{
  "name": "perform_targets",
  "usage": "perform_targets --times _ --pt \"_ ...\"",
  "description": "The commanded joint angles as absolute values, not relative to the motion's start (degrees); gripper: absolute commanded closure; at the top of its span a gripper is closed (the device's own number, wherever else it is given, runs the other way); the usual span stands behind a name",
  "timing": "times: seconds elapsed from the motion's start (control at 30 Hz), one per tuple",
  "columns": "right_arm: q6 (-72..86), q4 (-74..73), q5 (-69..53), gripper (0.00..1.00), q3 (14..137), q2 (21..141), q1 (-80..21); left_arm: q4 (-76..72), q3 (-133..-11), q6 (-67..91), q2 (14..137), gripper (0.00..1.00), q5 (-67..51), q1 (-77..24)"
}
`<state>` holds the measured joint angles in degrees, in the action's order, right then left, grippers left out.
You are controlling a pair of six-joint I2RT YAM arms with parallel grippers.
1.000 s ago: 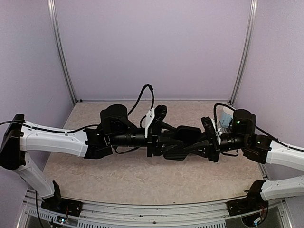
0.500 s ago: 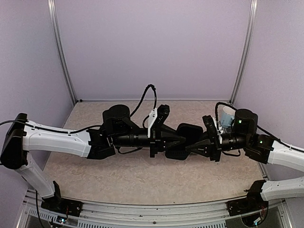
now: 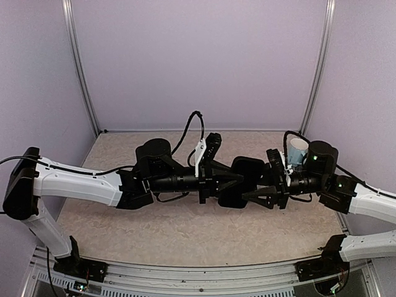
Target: Put the phone into the phone case
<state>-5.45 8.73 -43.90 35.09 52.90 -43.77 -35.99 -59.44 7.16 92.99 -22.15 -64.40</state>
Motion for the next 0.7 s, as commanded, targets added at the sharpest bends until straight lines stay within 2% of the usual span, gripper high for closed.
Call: perform_targets --times 0.0,0.1,0.2,0.23,0.37,0.43,0.53,0.67 --pt "-5.8 16.5 -45.2 0.45 33.7 53.0 -44.3 -46.1 -59.9 10.2 91.0 1.0 -20.4 -64.9" --pt "-5.2 18.0 -45.6 0.4 32.6 54.2 -44.3 -47.4 -60.1 10.3 90.1 1.0 -20.6 -65.1" --pt "-4.8 18.4 -46.7 0.4 32.3 55.4 -44.3 -47.7 -60.2 10.2 89.8 1.0 -20.7 -65.1" --pt "-4.6 18.8 -47.2 0.44 32.2 55.6 -44.3 -47.7 -60.3 10.4 89.8 1.0 -20.7 -65.1" --pt "-4.8 18.6 -49.1 0.72 32.3 56.7 -44.3 -48.4 -60.0 10.7 90.0 1.0 -20.9 -65.1" --pt "-5.5 18.0 -48.6 0.73 31.9 57.1 -44.3 -48.5 -59.9 10.6 89.8 1.0 -20.5 -65.2" --pt "-5.4 18.5 -48.0 0.68 30.7 57.2 -44.3 -48.7 -59.7 10.1 89.3 1.0 -20.0 -65.1" --pt "-5.2 19.0 -48.4 0.83 30.3 57.3 -44.3 -48.9 -59.3 9.6 88.7 1.0 -19.6 -65.2"
